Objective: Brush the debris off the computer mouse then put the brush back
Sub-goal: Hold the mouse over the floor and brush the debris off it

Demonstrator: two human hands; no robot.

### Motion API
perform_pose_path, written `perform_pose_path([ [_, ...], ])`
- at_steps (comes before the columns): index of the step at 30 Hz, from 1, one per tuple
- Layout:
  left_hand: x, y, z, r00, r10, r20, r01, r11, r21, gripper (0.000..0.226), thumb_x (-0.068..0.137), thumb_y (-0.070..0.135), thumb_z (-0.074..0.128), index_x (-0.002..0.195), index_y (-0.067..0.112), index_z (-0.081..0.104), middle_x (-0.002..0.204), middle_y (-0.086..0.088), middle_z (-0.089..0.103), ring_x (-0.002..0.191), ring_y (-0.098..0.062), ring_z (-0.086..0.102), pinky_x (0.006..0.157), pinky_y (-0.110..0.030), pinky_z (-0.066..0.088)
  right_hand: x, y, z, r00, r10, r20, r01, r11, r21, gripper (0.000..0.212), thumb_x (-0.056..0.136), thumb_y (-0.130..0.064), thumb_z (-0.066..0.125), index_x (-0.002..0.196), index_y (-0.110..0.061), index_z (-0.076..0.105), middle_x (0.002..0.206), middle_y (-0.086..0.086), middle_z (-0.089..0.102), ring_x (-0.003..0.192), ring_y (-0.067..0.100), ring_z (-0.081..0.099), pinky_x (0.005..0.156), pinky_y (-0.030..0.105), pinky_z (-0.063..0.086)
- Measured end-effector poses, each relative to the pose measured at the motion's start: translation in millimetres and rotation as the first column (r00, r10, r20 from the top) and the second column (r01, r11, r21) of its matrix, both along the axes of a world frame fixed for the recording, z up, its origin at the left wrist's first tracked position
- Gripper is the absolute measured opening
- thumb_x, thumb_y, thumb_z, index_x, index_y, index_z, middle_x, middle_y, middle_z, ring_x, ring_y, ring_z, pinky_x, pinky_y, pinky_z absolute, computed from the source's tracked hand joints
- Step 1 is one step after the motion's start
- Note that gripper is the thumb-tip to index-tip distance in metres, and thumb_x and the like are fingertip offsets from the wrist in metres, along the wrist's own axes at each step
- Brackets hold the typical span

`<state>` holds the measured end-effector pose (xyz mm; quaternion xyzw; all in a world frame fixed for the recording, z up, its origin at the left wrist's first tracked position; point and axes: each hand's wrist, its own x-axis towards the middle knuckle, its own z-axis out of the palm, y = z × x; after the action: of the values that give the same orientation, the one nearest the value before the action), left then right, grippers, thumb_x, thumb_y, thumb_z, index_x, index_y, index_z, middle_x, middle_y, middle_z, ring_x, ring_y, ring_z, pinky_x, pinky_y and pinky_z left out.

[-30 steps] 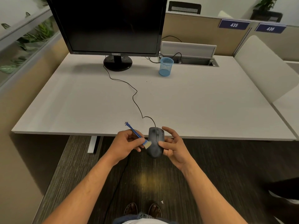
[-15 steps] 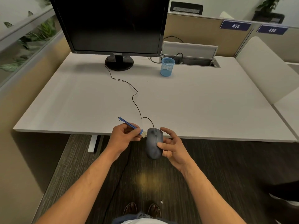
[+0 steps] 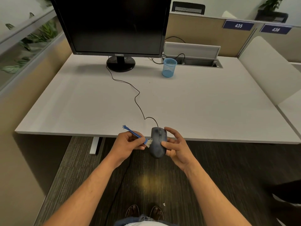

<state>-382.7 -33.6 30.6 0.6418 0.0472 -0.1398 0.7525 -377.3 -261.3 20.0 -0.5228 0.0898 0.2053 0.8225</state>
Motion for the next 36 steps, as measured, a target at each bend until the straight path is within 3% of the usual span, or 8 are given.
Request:
perform_pose_path([
  [8, -9.7, 0.5, -1.8, 0.999, -0.047, 0.008, 0.048, 0.999, -0.013, 0.018, 0.080, 0.025, 0.074, 0.095, 0.015, 0.078, 0.095, -0.014, 0.076, 0.088, -0.029, 0.074, 0.073, -0.025, 0.060, 4.5, -0.6, -0.8, 1.000, 0.005, 0.006, -0.005, 1.000, -0.008, 0.069, 0.075, -0.001, 0.079, 0.138, -0.022, 0.057, 0.123, 0.020, 0.071, 0.116, 0.037, 0.068, 0.087, 0.051, 0.060],
  [31, -24.0, -3.6, -3.6, 0.994, -0.111, 0.004, 0.111, 0.993, -0.035, 0.011, 0.082, 0.022, 0.073, 0.091, 0.021, 0.078, 0.097, -0.014, 0.076, 0.091, -0.029, 0.074, 0.074, -0.026, 0.060, 10.5, -2.1, -3.0, 0.998, -0.058, -0.032, 0.058, 0.998, 0.014, 0.067, 0.072, -0.002, 0.080, 0.133, -0.024, 0.061, 0.119, 0.018, 0.072, 0.112, 0.034, 0.070, 0.082, 0.047, 0.061],
  [36, -24.9, -4.0, -3.7, 0.988, -0.156, 0.005, 0.157, 0.987, -0.035, 0.016, 0.082, 0.022, 0.073, 0.095, 0.013, 0.076, 0.095, -0.015, 0.075, 0.089, -0.029, 0.073, 0.073, -0.027, 0.060, 10.9, -2.0, -5.0, 0.996, -0.083, -0.035, 0.084, 0.996, 0.020, 0.064, 0.073, -0.003, 0.080, 0.131, -0.024, 0.063, 0.121, 0.016, 0.072, 0.113, 0.033, 0.070, 0.083, 0.048, 0.060],
])
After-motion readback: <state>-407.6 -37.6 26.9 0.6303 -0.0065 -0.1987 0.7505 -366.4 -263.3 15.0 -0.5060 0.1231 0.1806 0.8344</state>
